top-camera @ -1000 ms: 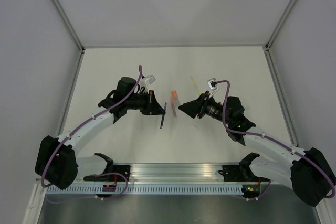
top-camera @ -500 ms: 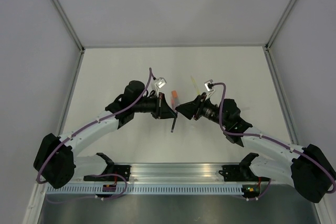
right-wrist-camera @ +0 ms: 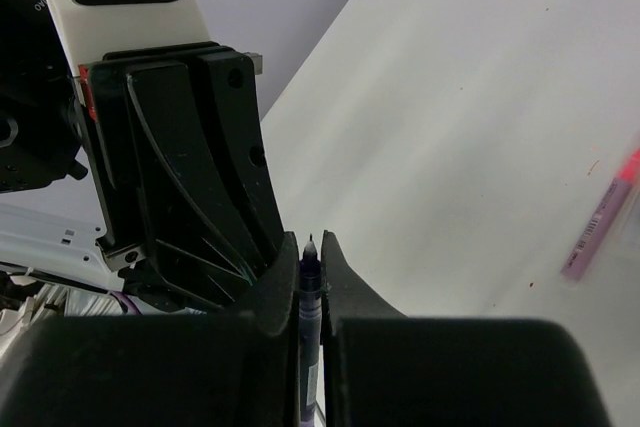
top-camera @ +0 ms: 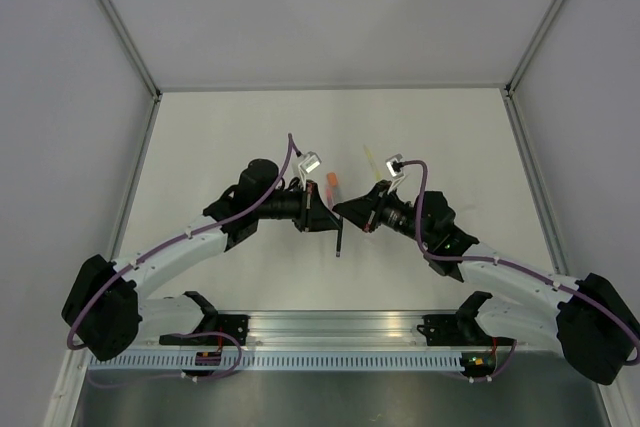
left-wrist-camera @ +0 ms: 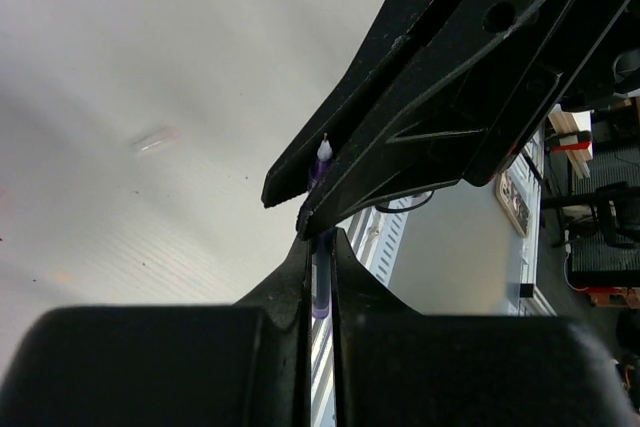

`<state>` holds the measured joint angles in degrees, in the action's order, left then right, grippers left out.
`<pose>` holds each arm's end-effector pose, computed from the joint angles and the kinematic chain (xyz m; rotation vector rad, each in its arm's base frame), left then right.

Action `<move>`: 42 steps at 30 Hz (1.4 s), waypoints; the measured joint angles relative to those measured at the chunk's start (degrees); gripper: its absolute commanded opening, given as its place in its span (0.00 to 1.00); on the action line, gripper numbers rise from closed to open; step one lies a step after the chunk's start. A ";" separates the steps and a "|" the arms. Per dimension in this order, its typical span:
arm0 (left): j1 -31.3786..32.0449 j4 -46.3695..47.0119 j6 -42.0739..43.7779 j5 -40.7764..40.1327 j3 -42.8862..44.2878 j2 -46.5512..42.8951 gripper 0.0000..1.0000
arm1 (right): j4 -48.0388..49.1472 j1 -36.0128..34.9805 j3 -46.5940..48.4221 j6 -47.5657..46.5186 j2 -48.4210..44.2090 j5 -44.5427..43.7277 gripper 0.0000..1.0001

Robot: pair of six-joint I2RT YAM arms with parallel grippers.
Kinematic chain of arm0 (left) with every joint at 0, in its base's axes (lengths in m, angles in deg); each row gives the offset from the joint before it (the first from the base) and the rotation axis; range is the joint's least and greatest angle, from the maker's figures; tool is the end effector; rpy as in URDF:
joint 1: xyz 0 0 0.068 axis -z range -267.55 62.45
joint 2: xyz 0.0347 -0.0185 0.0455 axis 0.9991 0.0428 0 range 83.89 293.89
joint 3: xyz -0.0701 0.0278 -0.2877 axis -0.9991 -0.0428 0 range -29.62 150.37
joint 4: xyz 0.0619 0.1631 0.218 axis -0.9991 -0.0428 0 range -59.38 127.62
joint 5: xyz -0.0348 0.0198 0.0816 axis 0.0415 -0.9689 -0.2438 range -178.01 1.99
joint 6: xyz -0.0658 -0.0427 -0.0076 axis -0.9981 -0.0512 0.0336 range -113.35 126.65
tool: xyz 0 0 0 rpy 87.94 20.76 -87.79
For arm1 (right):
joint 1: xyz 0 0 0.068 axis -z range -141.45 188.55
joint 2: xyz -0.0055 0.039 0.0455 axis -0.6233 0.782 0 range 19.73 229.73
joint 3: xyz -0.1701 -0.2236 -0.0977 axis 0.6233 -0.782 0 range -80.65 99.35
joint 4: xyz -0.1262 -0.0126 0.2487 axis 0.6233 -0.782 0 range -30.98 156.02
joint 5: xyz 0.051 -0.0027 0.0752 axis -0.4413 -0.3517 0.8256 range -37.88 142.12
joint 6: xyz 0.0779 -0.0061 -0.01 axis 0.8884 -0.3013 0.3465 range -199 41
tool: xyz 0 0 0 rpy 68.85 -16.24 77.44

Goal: Insert the pens into the pen caps

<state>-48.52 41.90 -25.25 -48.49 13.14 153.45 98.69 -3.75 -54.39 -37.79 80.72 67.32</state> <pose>0.2043 -0.2211 0.2710 0.6386 2.0814 -1.4398 0.1876 0.1947 0.2606 -0.2439 1.7618 1.3087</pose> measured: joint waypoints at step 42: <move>1.36 -3.93 2.51 -7.72 1.86 4.02 0.02 | -17.97 0.48 8.31 -8.87 -8.15 -10.40 0.60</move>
<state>-47.17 37.96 -22.74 -56.20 15.00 157.47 80.72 -3.27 -46.08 -46.66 72.57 56.92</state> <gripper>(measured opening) 0.071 0.592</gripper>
